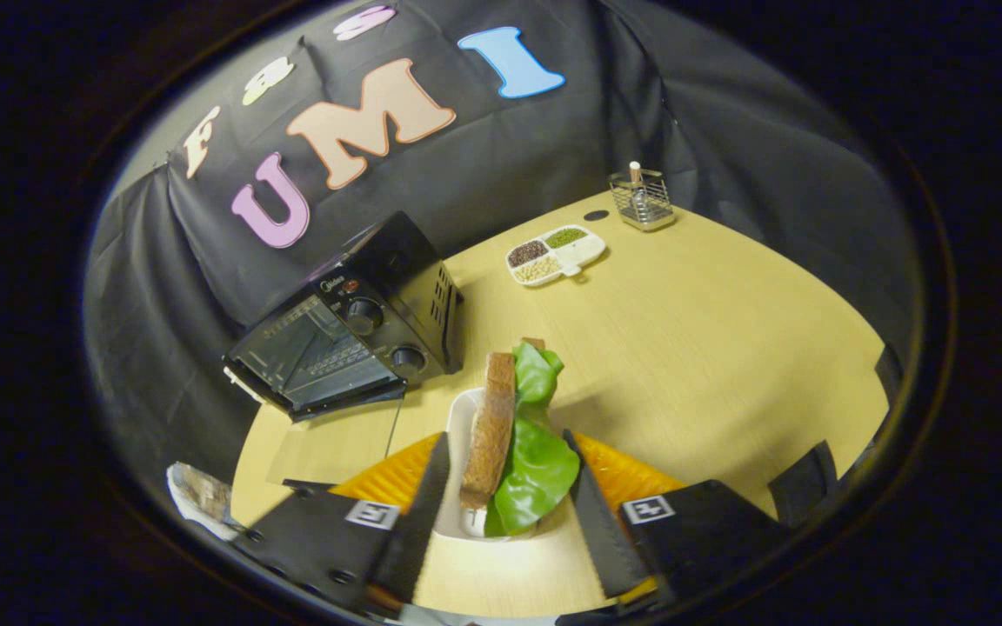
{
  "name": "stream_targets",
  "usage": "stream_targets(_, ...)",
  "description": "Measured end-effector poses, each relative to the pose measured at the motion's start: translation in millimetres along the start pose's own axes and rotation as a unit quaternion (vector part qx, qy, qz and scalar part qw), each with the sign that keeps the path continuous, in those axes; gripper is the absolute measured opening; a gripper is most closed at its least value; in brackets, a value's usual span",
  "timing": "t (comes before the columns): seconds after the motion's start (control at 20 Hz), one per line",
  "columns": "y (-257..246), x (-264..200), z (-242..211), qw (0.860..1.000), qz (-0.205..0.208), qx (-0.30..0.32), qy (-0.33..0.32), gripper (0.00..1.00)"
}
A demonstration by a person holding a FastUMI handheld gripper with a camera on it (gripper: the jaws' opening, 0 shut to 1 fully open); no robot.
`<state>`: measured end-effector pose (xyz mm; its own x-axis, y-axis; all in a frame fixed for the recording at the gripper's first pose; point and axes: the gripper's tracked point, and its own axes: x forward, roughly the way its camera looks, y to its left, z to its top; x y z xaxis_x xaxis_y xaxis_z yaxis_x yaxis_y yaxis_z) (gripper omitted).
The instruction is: Open the toaster oven, put the food inside, and close the toaster oven door.
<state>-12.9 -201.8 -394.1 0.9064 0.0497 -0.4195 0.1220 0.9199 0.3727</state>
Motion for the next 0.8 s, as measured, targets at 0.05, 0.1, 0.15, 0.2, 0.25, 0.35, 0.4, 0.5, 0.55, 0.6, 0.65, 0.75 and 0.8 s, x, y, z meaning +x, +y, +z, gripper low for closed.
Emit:
stream_targets(0.05, 2, 3, 3, 1.0, 0.003, 0.008, 0.0, 0.6)
stream_targets(0.1, 5, 2, 8, 1.0, 0.013, 0.017, -0.007, 0.55)
stream_targets(0.15, 7, 2, 10, 1.0, 0.02, 0.022, -0.011, 0.5)
stream_targets(0.2, 5, 2, 11, 0.999, 0.019, 0.022, -0.018, 0.45)
stream_targets(0.25, 3, 0, 14, 0.999, 0.011, 0.022, -0.025, 0.44)
stream_targets(0.35, -2, -4, 18, 0.999, -0.006, 0.033, -0.039, 0.42)
stream_targets(0.4, -1, -9, 19, 0.998, -0.01, 0.041, -0.047, 0.41)
stream_targets(0.5, 1, -20, 25, 0.996, -0.012, 0.064, -0.063, 0.39)
stream_targets(0.55, 2, -25, 30, 0.994, -0.014, 0.078, -0.074, 0.38)
stream_targets(0.6, 3, -30, 35, 0.991, -0.016, 0.097, -0.087, 0.38)
stream_targets(0.65, 6, -37, 43, 0.987, -0.015, 0.12, -0.106, 0.38)
stream_targets(0.75, 18, -47, 57, 0.973, 0.001, 0.174, -0.149, 0.38)
stream_targets(0.8, 23, -51, 59, 0.965, 0.006, 0.202, -0.165, 0.38)
